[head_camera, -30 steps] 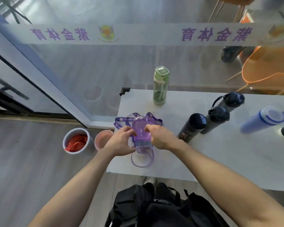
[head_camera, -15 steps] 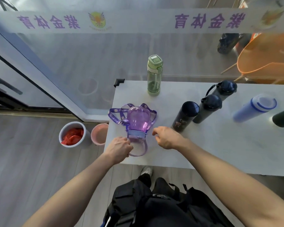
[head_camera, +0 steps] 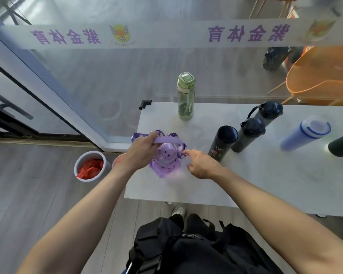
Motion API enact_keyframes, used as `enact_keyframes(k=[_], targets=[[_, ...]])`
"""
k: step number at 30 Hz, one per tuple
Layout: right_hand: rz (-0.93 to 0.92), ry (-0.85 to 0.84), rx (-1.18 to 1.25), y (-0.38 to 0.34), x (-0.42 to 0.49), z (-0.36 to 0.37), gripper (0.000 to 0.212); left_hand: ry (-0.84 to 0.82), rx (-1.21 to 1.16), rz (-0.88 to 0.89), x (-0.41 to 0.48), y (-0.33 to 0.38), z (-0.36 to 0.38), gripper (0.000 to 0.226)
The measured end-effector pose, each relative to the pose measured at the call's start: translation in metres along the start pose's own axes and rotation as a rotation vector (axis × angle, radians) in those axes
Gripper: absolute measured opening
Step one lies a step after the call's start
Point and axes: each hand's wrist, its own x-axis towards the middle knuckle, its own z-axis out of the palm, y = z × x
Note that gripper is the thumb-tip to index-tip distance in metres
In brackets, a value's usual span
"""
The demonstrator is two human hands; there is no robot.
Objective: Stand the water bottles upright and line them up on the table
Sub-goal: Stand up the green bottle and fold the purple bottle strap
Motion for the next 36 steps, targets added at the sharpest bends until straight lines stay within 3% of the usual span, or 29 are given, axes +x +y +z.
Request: enact_keyframes(k=[5, 9, 13, 20, 24, 28, 31, 34, 36], targets=[[-0.068, -0.027, 0.054, -0.013, 0.007, -0.004, 0.085, -0.041, -0.172, -0.179, 0.024, -0.018, -0.010, 0.031], [-0.052, -0.043, 0.057, -0.022, 0.020, 0.006, 0.066, -0.138, -0.355, -0.297, 0.040, -0.023, -0.008, 0.026], [-0.029, 0.057, 0.066, -0.031, 0.035, 0.011, 0.050, -0.125, -0.364, -0.334, 0.052, -0.026, -0.018, 0.026], [0.021, 0.043, 0.053, -0.034, 0.047, 0.006, 0.055, -0.306, -0.511, -0.306, 0.059, -0.041, -0.036, 0.050], [0.066, 0.005, 0.083, -0.032, 0.041, 0.008, 0.058, -0.217, -0.397, -0.378, 0.068, -0.046, -0.018, 0.039], [0.106, -0.047, 0.050, -0.026, 0.031, 0.009, 0.059, -0.242, -0.177, -0.479, 0.077, -0.060, 0.000, 0.035], [0.141, -0.107, -0.018, -0.015, 0.025, 0.007, 0.060, -0.240, 0.001, -0.431, 0.079, -0.057, -0.001, 0.033], [0.151, -0.140, -0.074, -0.008, 0.020, 0.003, 0.057, -0.117, 0.142, -0.324, 0.075, -0.044, -0.013, 0.051], [0.147, -0.147, -0.097, -0.003, 0.017, 0.001, 0.056, -0.036, 0.232, -0.210, 0.069, -0.030, -0.021, 0.051]])
